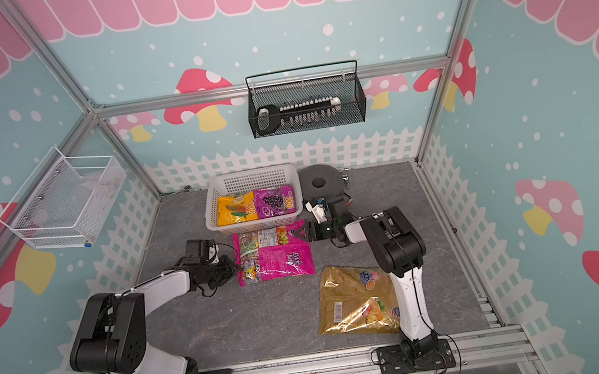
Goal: Put the candies in the basket
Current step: Pick up the candy at the center of the board.
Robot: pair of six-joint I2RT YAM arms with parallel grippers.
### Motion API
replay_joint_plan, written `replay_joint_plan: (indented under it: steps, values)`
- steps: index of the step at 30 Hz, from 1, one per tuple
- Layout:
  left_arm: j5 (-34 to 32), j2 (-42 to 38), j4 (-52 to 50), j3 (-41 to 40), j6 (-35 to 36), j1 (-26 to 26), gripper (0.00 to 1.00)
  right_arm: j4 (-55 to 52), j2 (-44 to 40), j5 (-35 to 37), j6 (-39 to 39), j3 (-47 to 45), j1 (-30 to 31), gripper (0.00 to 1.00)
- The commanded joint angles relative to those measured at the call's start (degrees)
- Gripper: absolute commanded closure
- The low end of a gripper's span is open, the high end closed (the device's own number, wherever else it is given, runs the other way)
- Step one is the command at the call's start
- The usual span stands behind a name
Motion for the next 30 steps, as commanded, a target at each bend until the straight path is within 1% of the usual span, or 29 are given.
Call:
replay_joint_plan:
  steps: [1, 4, 9, 14, 16, 18, 19, 20, 23, 25, 28, 30]
  values:
    - [-3.9, 0.5, -1.5, -1.7, -0.2, -0.1, 0.72, -0.3, 2.5, -5.5, 2.5, -0.8, 0.0, 0.32]
    - [-3.9, 0.8, -1.5, -1.8, -0.2, 0.0, 0.72, 1.6, 2.6, -7.9, 3.7, -1.9, 0.0, 0.34]
    - [-4.0, 0.9, -1.5, -2.1, -0.3, -0.1, 0.73, 8.7, 1.8, -13.4, 8.1, -5.9, 0.0, 0.42]
    - [-3.4, 0.9, -1.5, -2.1, -0.5, -0.1, 0.73, 11.2, -0.4, -14.8, 9.5, -9.2, 0.4, 0.52]
    - [-2.8, 0.8, -1.5, -2.2, -0.2, -0.1, 0.73, 11.5, -1.3, -15.3, 10.0, -9.9, 0.5, 0.60]
    - [-2.4, 0.4, -1.5, -2.2, -0.1, 0.0, 0.73, 11.5, -2.2, -15.6, 10.2, -10.2, 0.9, 0.71]
    - [-2.5, 0.1, -1.6, -2.2, -0.1, 0.0, 0.73, 11.5, -2.5, -15.5, 10.5, -10.4, 1.0, 0.74]
    - [-2.5, -0.4, -1.7, -2.1, 0.0, 0.0, 0.73, 11.3, -3.0, -15.6, 10.6, -10.5, 1.2, 0.74]
    - [-2.4, -2.1, -2.2, -1.8, 0.0, 0.0, 0.73, 10.9, -4.3, -15.1, 11.3, -10.5, 1.9, 0.93]
    - [-2.4, -3.6, -2.9, -1.5, 0.1, 0.2, 0.72, 10.6, -5.6, -14.5, 12.3, -10.8, 2.2, 1.00]
    - [-2.7, -6.2, -4.4, -0.6, 0.2, 0.7, 0.66, 9.9, -8.7, -14.1, 13.6, -11.3, 2.7, 1.00]
    - [-3.2, -8.6, -5.4, 0.2, 0.3, 1.4, 0.62, 6.4, -11.5, -14.0, 12.3, -10.4, 3.2, 1.00]
